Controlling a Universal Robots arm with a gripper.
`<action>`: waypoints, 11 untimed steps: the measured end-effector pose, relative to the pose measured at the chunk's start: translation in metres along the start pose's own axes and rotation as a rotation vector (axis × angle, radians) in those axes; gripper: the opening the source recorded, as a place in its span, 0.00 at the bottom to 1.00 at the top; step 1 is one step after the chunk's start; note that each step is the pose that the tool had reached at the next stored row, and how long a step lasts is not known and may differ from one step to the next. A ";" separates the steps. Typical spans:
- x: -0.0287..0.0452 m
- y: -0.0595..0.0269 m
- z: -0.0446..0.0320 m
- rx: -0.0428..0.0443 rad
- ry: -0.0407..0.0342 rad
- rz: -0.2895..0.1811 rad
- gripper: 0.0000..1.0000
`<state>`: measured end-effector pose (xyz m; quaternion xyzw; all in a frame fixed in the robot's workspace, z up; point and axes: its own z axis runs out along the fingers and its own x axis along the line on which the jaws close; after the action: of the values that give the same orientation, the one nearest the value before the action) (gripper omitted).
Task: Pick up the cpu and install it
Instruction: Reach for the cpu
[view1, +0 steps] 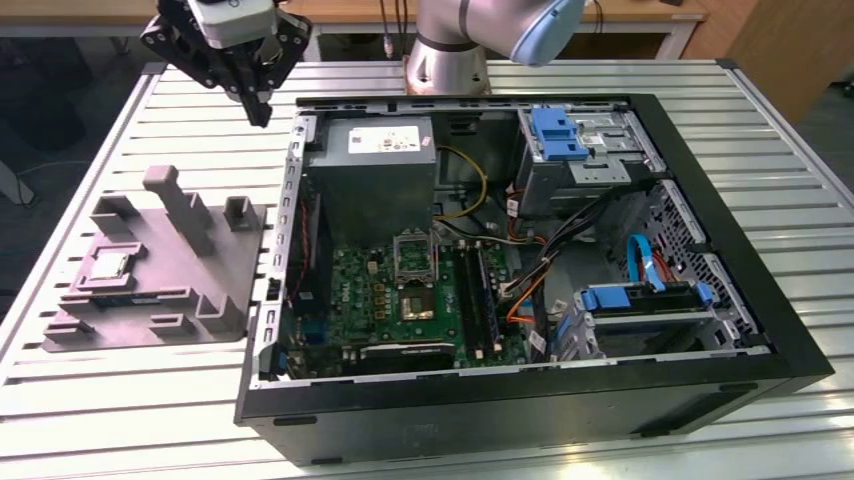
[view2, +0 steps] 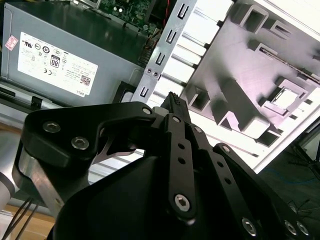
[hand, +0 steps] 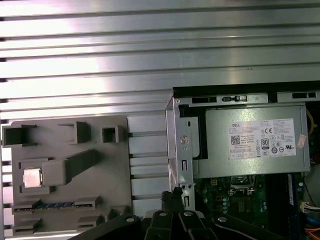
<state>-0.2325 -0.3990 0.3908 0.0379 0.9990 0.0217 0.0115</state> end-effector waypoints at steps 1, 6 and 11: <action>0.0004 0.0000 0.0000 0.0000 0.0001 0.000 0.11; 0.0029 -0.0002 -0.0001 0.0000 0.0001 0.000 0.11; 0.0051 -0.0004 -0.0001 0.0001 0.0001 0.000 0.11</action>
<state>-0.2376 -0.3990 0.3908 0.0379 0.9990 0.0216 0.0115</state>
